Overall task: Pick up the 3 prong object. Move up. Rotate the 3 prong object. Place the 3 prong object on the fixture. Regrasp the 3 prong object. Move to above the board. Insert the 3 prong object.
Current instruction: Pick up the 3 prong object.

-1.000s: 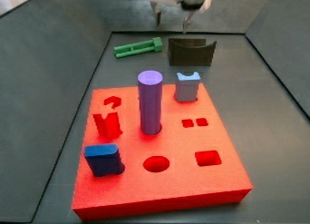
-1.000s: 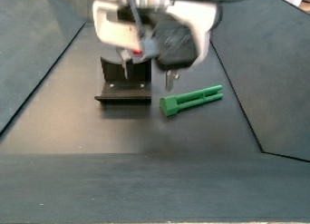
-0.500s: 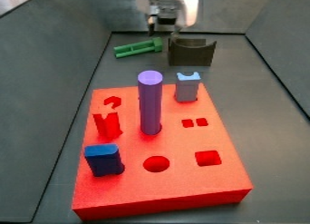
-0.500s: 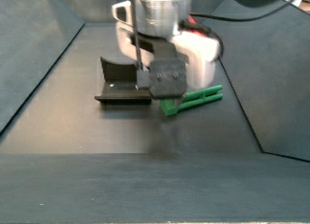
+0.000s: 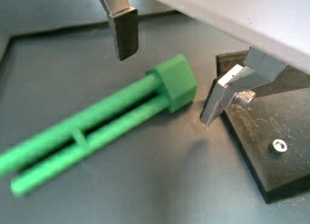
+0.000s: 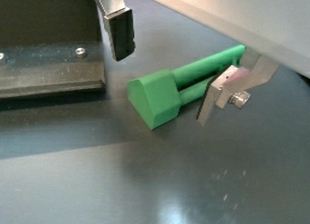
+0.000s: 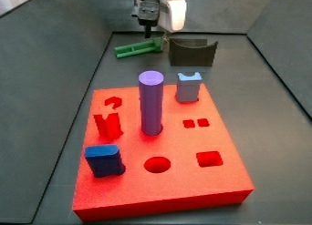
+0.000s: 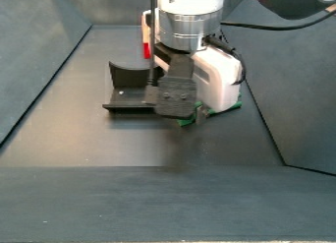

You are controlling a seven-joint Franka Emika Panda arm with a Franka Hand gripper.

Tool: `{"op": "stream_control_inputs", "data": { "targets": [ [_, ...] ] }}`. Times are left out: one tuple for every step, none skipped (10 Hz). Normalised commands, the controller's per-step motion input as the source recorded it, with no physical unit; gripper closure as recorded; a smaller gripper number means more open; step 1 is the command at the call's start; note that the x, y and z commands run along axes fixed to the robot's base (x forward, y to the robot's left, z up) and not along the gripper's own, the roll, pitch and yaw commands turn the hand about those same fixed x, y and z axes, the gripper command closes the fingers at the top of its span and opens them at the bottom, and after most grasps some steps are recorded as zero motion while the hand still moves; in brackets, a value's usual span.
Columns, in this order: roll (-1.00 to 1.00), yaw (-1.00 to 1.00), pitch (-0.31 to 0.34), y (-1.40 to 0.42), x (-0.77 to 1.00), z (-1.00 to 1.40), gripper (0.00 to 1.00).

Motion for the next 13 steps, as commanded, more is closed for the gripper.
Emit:
{"op": "stream_control_inputs", "data": {
  "targets": [
    [-0.09, -0.58, -0.024, 0.29, 0.00, -0.09, 0.00],
    [-0.06, -0.36, -0.140, 0.17, -0.15, -0.17, 0.00],
    [-0.01, -0.16, -0.187, 0.05, -0.25, -0.25, 0.00],
    [0.00, -0.07, -0.099, 0.00, -0.09, -0.22, 0.00],
    [-0.05, -0.09, -0.090, 0.00, 0.05, -0.29, 0.00],
    [-0.09, -0.13, -0.124, 0.00, 0.16, -0.39, 0.00],
    [-0.11, -0.15, -0.097, 0.00, 0.23, -0.35, 0.00],
    [-0.12, -0.11, -0.144, 0.04, 0.11, -0.19, 0.00],
    [0.01, -0.04, 0.000, 0.00, -0.02, 0.00, 0.00],
    [0.00, 0.00, 0.000, 0.00, 0.00, 0.00, 1.00],
    [0.00, 0.00, 0.000, 0.00, 0.00, 0.00, 1.00],
    [0.00, 0.00, 0.000, 0.00, 0.00, 0.00, 1.00],
    [0.00, 0.00, 0.000, 0.00, 0.00, 0.00, 1.00]
  ]
}}
